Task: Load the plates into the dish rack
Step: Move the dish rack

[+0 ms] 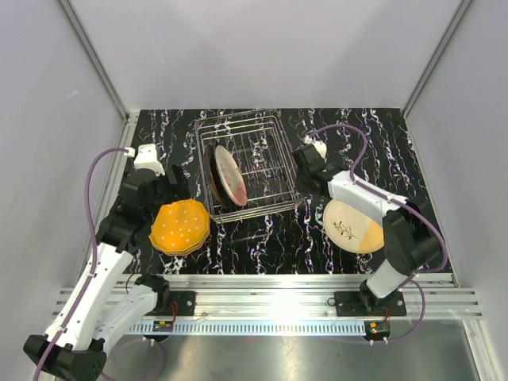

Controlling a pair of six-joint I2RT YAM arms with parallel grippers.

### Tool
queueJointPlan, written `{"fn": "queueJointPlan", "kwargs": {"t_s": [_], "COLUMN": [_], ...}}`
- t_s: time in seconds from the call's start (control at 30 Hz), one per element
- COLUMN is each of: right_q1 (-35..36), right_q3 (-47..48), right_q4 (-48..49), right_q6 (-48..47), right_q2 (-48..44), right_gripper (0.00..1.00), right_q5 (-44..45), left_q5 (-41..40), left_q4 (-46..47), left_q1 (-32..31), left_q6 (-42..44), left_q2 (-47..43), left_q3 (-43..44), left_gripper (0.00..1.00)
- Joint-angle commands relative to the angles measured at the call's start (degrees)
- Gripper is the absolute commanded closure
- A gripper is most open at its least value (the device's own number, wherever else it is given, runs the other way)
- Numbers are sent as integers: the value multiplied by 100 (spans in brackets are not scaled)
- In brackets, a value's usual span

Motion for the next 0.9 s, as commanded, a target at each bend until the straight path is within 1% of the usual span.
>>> {"fn": "queueJointPlan", "kwargs": {"t_s": [0.0,0.07,0.1,0.17,0.33,0.6,0.63,0.67,0.73,0.77,0.8,0.87], "right_q1": [-53,-27,-9,53,289,562,571,571,571,571,571,562], "right_q3": [-210,-377,-490,-588,-1035,-1484,-1493,-1485,-1397,-1336,-1222,-1072], "right_q4": [-196,-249,-267,-355,-505,-593,-584,-584,-592,-618,-627,-741], "right_q6": [864,1022,1075,1250,1664,2016,2025,1973,1893,1788,1718,1586], "right_q2": [-307,-534,-597,-772,-1054,-1511,-1529,-1572,-1625,-1678,-1704,-1853], "right_gripper": [91,94,98,100,100,100,96,77,60,55,45,39], "right_q5": [348,366,401,471,866,955,920,894,832,823,771,770], "left_q5": [146,173,199,217,234,234,234,234,234,234,226,217], "left_q4": [224,224,233,233,233,224,233,233,242,242,233,224], "left_q1": [13,13,5,5,-30,-66,-66,-66,-66,-66,-66,-75], "left_q6": [-10,-19,-10,-19,-27,-10,-18,-19,-19,-10,-10,-1], "left_q2": [-109,-118,-127,-136,-153,-162,-162,-171,-171,-162,-162,-153], "left_q3": [-45,-36,-36,-45,-45,-45,-54,-45,-62,-54,-62,-63], "left_gripper": [1,1,1,1,1,1,1,1,1,1,1,1]}}
